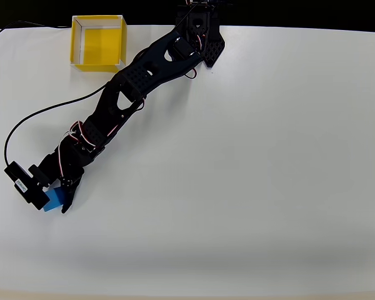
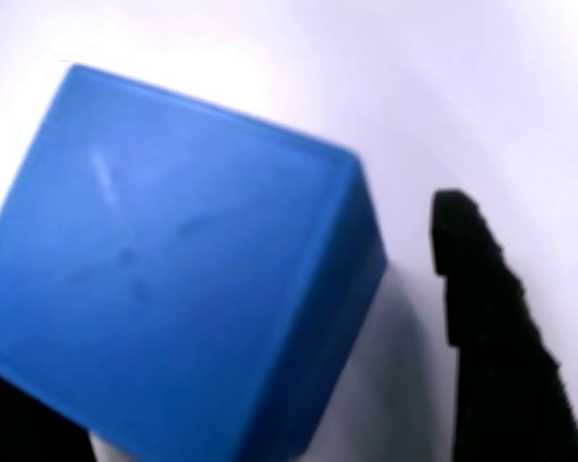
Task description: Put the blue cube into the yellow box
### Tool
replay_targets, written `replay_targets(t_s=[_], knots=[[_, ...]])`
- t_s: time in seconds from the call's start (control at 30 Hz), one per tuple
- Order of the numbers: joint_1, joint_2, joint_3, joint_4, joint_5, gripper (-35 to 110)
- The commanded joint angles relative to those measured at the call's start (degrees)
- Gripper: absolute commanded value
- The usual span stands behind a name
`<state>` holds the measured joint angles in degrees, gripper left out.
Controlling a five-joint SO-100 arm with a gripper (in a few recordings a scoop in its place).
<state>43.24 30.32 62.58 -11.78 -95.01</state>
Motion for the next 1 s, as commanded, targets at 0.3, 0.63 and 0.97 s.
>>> replay_targets(t_s=[0.3, 0.63, 0.97], knots=[[1.05, 4.13, -7.21, -0.97, -1.76, 32], [1.05, 4.04, -7.47, -0.79, -1.58, 19], [1.05, 4.75, -7.21, -0.18, -1.76, 14]])
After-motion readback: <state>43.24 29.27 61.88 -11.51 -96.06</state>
